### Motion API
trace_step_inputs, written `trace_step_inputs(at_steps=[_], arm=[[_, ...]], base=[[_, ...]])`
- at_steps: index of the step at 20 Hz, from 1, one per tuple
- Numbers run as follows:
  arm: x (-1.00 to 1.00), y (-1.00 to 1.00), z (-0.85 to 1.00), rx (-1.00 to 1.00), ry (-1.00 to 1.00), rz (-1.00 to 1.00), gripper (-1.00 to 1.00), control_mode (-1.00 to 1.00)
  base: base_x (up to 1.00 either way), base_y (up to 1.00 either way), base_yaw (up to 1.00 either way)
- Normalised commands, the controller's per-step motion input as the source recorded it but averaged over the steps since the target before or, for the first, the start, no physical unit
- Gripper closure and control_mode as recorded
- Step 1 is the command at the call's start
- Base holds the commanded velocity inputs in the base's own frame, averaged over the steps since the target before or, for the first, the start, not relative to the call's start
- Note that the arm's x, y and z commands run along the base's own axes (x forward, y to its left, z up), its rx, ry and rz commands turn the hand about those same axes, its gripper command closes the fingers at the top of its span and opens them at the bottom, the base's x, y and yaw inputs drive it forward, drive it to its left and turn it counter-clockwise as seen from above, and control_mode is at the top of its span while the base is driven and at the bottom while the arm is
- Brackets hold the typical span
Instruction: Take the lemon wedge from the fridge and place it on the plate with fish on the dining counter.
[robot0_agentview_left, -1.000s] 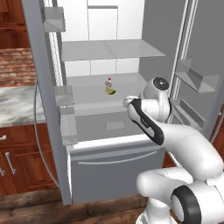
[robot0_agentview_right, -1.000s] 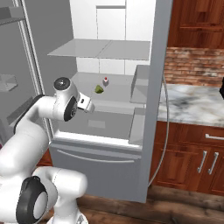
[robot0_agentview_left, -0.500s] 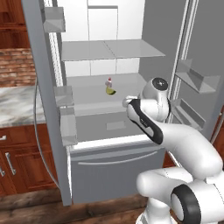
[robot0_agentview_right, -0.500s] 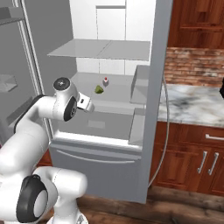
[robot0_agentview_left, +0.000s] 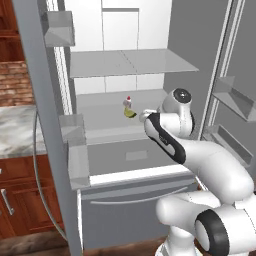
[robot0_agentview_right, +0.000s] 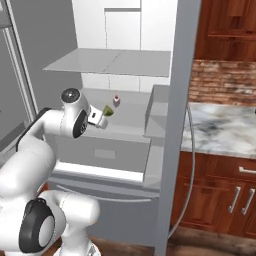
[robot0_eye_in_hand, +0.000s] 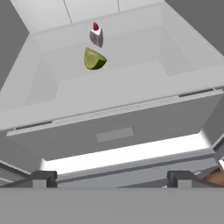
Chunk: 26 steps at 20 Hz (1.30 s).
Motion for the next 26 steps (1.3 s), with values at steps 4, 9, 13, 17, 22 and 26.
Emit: trace_step_inputs(at_steps=[4, 9, 13, 17, 22, 26], arm=[[0.00, 0.00, 0.00, 0.00, 0.00, 0.00, -1.00, 1.00], [0.00, 0.00, 0.00, 0.00, 0.00, 0.00, -1.00, 1.00], [0.00, 0.00, 0.00, 0.00, 0.00, 0.00, -1.00, 1.00], [0.00, 0.00, 0.00, 0.00, 0.00, 0.00, -1.00, 1.00], [0.00, 0.00, 0.00, 0.00, 0.00, 0.00, -1.00, 1.00], [0.00, 0.00, 0.00, 0.00, 0.00, 0.00, -1.00, 1.00]], base=[[0.33, 0.00, 0.00], [0.48, 0.03, -0.01], [0.51, 0.24, -0.08], [0.43, 0.04, -0.03], [0.28, 0.11, 0.02], [0.13, 0.23, 0.06]])
